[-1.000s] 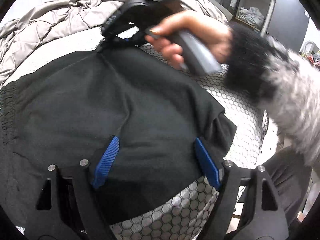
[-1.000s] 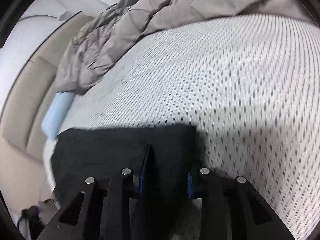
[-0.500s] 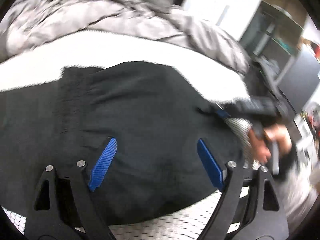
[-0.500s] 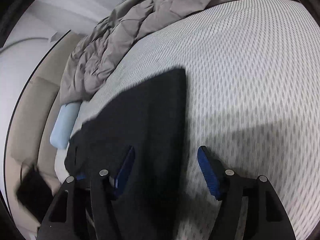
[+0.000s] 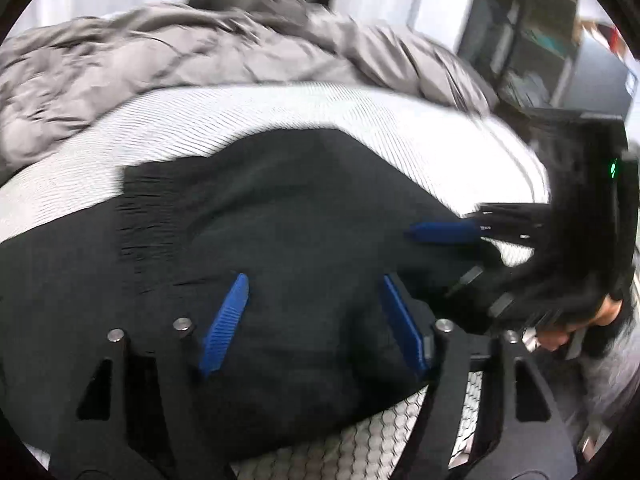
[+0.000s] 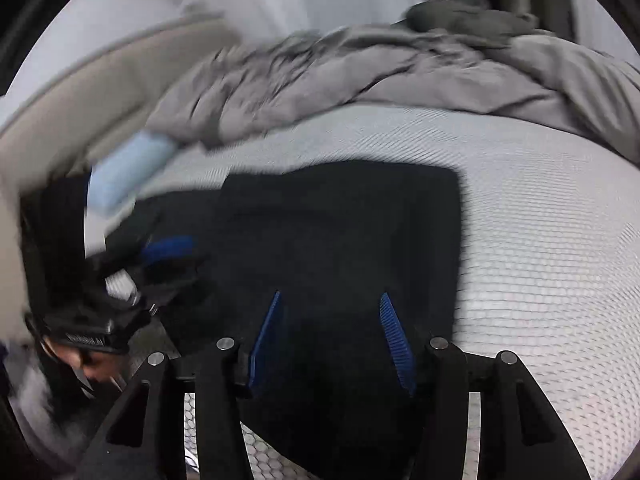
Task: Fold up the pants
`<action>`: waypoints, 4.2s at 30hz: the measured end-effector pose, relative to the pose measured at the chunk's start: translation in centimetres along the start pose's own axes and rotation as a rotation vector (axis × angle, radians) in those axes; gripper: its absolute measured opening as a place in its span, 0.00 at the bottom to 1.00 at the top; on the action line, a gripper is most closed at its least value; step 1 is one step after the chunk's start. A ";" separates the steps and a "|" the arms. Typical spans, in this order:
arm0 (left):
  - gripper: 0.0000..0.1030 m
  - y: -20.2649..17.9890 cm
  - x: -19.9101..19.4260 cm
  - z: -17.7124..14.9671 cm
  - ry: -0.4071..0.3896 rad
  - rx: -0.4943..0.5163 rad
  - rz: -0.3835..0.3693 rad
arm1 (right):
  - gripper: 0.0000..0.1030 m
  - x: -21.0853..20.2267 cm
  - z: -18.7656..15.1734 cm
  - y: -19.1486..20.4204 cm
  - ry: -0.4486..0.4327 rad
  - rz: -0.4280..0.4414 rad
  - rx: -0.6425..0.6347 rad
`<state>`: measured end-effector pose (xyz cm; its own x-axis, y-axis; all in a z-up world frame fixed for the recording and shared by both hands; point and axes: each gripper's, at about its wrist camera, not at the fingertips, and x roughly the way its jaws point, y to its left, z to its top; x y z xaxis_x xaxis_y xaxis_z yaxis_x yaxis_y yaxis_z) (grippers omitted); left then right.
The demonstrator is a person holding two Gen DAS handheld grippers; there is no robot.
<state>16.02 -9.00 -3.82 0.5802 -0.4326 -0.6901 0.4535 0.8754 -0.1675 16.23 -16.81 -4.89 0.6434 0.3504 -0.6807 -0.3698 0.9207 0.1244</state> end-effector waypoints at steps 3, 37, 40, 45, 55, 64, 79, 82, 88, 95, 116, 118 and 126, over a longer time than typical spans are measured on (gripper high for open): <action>0.57 0.2 2.2 -0.4 0.074 0.062 0.059 | 0.50 2.7 -1.0 0.9 0.051 -0.042 -0.064; 0.48 3.7 -1.6 4.7 0.066 -0.052 0.114 | 0.53 1.0 3.0 -1.3 0.011 -0.159 -0.068; 0.48 4.8 0.4 6.8 0.095 -0.056 0.136 | 0.53 2.5 5.5 -0.8 0.001 -0.102 -0.061; 0.42 8.3 4.4 6.9 0.171 -0.089 0.098 | 0.52 8.5 6.3 0.6 0.165 -0.092 -0.090; 0.39 9.3 1.6 6.8 0.148 -0.115 0.135 | 0.55 5.9 5.6 -3.7 0.117 -0.342 0.023; 0.39 9.8 4.7 7.9 0.166 -0.172 0.121 | 0.59 10.4 9.0 0.8 0.089 -0.141 -0.024; 0.44 6.7 -4.5 4.4 0.046 -0.117 0.109 | 0.63 3.1 6.3 -0.9 -0.022 -0.218 -0.009; 0.48 3.8 -2.9 2.8 0.125 -0.039 0.013 | 0.63 4.0 4.6 2.9 0.028 -0.094 -0.095; 0.48 3.7 -3.0 -0.7 0.165 0.027 0.041 | 0.63 4.4 1.4 1.3 0.137 -0.217 -0.184; 0.48 2.8 -5.8 -0.3 0.142 -0.010 0.085 | 0.75 -3.1 -2.2 -8.5 0.061 -0.183 0.123; 0.62 -4.5 -2.2 0.2 0.095 0.014 0.011 | 0.35 0.9 2.8 -10.1 0.038 -0.068 0.280; 0.62 -4.1 -2.3 0.5 0.069 0.012 0.031 | 0.36 -1.6 1.8 -8.3 -0.024 -0.069 0.214; 0.62 -2.8 0.4 0.3 0.134 0.107 0.060 | 0.43 2.7 -0.5 -1.9 0.122 -0.039 -0.091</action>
<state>15.18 -11.69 -3.37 0.5163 -0.3413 -0.7854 0.4940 0.8679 -0.0524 18.34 -17.73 -7.35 0.5744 0.2866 -0.7668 -0.4090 0.9119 0.0345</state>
